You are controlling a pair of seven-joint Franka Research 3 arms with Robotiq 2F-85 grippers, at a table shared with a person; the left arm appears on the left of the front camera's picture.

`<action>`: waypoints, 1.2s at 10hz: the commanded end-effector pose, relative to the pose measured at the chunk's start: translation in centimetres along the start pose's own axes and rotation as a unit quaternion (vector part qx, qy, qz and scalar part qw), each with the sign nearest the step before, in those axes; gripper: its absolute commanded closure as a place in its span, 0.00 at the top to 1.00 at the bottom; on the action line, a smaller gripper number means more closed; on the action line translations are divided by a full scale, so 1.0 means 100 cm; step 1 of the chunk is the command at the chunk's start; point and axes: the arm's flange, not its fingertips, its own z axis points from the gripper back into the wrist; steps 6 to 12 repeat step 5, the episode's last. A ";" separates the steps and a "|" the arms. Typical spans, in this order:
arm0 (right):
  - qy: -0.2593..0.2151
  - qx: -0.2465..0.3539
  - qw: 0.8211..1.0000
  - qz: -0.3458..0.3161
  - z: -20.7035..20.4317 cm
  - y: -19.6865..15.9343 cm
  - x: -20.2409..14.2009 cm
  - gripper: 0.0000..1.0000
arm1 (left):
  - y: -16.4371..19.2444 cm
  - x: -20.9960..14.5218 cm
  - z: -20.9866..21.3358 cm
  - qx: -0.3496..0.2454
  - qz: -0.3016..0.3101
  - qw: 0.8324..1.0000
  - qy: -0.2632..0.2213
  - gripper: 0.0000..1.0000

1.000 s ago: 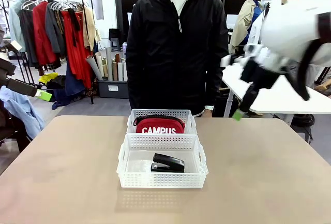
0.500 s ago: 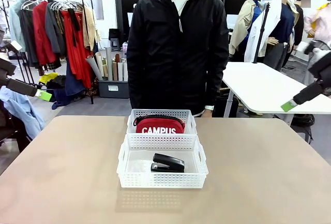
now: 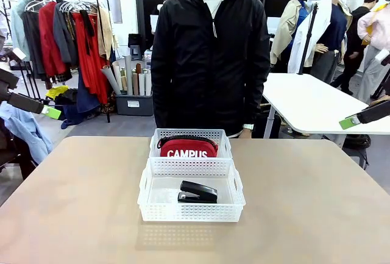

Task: Distribute items into two baskets.
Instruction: Place the picked Stapler into the Organizing basket as instructed by the person.

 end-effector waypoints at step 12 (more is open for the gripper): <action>0.012 -0.008 1.000 -0.006 0.001 -0.001 0.000 1.00 | -0.003 -0.001 -0.001 -0.003 0.004 1.000 -0.013 1.00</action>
